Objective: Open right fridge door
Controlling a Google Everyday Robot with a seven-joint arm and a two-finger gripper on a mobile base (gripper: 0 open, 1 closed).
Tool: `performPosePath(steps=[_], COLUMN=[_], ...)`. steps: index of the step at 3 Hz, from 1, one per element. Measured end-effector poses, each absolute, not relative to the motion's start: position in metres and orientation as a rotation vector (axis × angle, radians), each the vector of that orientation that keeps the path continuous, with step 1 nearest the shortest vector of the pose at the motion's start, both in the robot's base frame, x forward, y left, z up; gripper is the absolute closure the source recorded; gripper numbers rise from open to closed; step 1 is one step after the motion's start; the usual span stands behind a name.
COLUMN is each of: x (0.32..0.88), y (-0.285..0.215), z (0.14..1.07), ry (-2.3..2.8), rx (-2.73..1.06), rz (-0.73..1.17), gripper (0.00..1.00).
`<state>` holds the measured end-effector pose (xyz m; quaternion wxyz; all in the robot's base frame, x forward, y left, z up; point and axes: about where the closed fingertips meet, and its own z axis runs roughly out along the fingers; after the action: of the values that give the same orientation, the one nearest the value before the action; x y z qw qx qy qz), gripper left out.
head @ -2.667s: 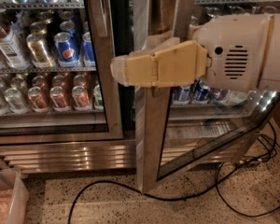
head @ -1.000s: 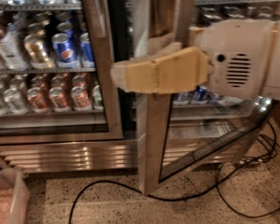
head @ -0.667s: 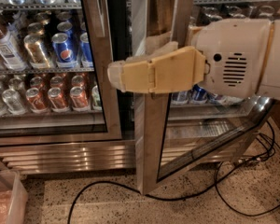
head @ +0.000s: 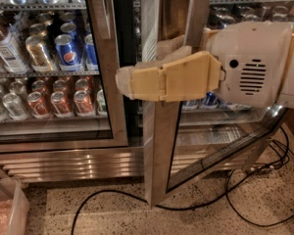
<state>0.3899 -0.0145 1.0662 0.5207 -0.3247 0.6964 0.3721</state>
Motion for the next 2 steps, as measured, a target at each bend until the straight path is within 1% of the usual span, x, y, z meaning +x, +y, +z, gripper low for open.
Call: performPosePath(steps=[2], x=[0.3809], y=[-0.0225], z=[1.0639], ry=[1.678], rx=[-0.76], rz=[0.86], gripper=[0.0])
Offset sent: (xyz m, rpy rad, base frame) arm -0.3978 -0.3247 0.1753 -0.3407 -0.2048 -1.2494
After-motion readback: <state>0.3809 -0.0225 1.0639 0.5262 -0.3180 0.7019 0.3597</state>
